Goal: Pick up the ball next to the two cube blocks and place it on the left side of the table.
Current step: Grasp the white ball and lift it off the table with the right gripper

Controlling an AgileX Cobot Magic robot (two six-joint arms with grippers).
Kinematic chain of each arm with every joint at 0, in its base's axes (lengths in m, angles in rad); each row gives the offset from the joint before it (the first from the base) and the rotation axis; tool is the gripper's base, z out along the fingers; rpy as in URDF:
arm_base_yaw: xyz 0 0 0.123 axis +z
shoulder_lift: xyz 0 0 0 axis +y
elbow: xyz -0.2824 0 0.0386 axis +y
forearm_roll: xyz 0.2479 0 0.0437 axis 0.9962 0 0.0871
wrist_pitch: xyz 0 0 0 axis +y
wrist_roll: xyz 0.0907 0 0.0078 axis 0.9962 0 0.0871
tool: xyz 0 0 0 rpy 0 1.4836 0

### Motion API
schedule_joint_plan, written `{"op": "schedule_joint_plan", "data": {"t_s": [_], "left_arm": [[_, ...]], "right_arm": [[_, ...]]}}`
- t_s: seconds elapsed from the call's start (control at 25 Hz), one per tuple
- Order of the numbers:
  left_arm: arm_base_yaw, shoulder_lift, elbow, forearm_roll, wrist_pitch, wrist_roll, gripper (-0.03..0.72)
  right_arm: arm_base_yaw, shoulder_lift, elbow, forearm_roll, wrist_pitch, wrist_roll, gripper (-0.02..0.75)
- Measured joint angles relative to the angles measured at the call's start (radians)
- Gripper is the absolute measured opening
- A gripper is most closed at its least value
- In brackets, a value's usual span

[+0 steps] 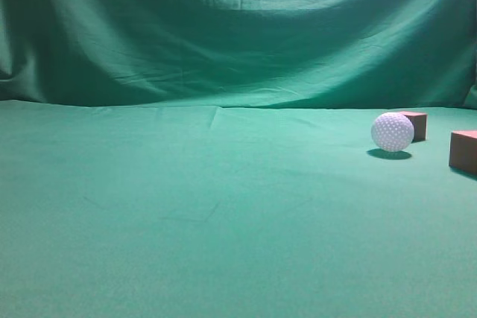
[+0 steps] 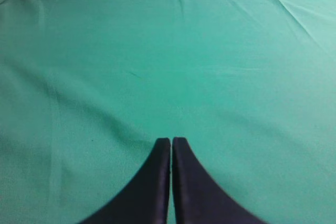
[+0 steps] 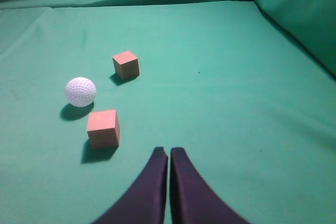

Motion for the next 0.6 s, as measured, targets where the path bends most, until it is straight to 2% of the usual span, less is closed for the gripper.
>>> {"op": "schedule_joint_plan", "data": {"t_s": [0.6], "left_arm": [[0.0, 0.0, 0.0, 0.0, 0.0, 0.0, 0.0]], "right_arm": [[0.0, 0.0, 0.0, 0.0, 0.0, 0.0, 0.0]]}}
